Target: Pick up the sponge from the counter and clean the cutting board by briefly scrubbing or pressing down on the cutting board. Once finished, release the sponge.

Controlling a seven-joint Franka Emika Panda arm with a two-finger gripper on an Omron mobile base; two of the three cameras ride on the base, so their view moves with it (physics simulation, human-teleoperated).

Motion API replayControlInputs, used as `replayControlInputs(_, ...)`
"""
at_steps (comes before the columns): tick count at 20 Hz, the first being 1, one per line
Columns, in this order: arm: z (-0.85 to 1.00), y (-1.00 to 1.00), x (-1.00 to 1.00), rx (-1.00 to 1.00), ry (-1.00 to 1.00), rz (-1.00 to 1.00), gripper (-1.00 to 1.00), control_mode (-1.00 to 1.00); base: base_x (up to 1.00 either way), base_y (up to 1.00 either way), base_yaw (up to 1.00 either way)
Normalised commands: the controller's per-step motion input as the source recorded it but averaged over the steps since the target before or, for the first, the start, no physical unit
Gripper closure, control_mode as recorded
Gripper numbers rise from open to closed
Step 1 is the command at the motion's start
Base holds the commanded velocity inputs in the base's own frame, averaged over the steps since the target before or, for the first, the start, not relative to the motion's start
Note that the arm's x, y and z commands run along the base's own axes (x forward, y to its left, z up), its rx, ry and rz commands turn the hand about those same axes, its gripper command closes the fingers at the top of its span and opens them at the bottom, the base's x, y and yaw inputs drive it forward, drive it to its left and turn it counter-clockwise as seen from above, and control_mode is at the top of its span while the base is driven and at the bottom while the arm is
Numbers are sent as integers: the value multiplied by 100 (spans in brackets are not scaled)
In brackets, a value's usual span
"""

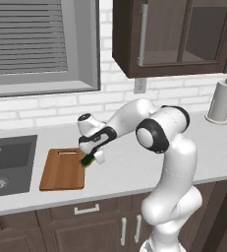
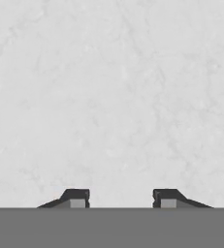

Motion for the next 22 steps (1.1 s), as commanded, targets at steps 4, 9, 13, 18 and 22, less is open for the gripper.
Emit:
replayControlInputs(4, 28, -33, 3, 2, 0, -13, 100, -100, 0, 0, 0)
replayControlInputs(9, 100, 13, 1, 20, 0, -12, 100, -100, 0, 0, 0)
replayControlInputs(13, 23, 88, 40, 1, 0, -21, 100, -100, 0, 0, 0)
replayControlInputs(18, 0, 100, 57, -22, 5, -23, 100, -100, 0, 0, 0)
replayControlInputs(22, 0, 86, 57, -24, 4, -24, 100, -100, 0, 0, 0)
